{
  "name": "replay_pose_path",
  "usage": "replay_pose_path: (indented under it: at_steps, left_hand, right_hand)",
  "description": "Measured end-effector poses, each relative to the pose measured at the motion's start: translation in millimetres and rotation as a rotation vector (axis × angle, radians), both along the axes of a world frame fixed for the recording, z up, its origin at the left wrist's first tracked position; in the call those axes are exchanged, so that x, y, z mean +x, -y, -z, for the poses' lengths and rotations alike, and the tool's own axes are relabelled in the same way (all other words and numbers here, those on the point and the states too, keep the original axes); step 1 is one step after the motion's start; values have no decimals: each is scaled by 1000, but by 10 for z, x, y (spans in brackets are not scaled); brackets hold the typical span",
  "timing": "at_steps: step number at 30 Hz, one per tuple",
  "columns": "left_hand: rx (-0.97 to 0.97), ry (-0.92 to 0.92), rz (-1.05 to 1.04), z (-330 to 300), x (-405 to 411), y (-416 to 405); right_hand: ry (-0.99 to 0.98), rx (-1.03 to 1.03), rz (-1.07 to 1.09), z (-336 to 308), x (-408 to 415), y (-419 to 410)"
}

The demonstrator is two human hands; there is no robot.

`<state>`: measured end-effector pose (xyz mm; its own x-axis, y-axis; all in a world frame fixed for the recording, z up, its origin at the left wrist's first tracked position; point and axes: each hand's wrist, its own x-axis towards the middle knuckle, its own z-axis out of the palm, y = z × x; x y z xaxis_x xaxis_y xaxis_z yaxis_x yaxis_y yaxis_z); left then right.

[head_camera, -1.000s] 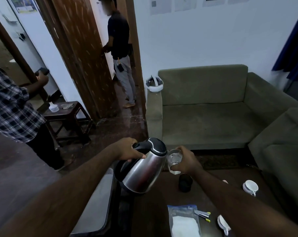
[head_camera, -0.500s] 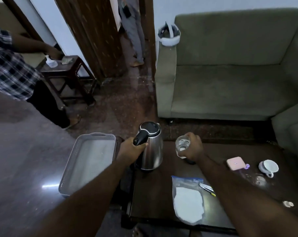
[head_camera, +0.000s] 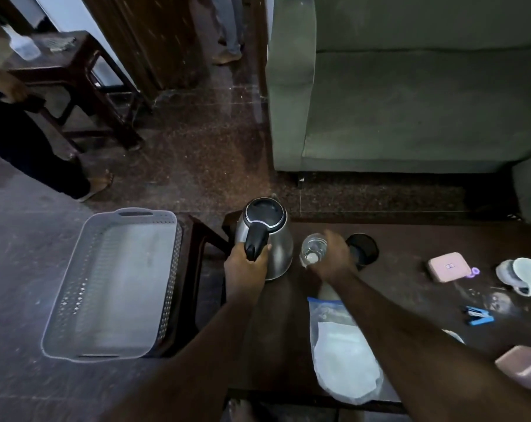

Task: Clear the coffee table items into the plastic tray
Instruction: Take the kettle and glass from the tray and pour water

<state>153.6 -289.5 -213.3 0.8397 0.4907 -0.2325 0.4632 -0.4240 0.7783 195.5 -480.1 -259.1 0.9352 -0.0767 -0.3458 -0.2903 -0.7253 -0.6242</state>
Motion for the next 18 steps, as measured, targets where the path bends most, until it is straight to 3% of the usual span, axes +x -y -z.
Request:
replay_pose_path:
  at_steps: [18]
  left_hand:
    - [-136,108,-126,512,-239,189]
  right_hand:
    - [1,-43,66,415,82,6]
